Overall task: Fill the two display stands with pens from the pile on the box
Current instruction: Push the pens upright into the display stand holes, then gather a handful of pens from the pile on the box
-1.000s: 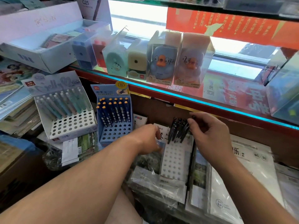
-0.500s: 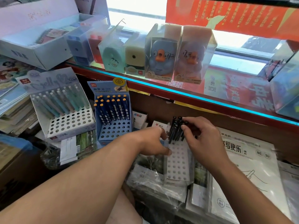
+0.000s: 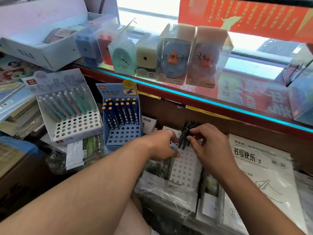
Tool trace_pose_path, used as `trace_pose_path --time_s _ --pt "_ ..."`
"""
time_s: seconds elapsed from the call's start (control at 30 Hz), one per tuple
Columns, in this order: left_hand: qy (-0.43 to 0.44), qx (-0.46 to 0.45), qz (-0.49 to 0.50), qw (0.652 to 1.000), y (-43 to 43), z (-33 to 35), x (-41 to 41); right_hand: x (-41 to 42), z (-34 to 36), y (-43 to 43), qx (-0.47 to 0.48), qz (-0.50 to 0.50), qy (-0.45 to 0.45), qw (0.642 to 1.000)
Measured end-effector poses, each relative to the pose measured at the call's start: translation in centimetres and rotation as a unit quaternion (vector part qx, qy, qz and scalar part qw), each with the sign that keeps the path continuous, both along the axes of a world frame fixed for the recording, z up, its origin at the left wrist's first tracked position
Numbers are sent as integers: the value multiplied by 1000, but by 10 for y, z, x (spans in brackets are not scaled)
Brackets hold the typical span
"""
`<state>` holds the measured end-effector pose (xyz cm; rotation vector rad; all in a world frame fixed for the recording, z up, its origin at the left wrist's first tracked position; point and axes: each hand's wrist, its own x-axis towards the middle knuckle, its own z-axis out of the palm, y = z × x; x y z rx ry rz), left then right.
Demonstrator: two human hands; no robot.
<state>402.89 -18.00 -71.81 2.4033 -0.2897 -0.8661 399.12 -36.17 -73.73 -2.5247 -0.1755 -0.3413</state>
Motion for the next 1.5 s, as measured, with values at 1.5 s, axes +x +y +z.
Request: trace_pose_path --time_s 1.5 --pt "-132 172 526 822 453 15 -324 -64 24 540 -186 564 127 795"
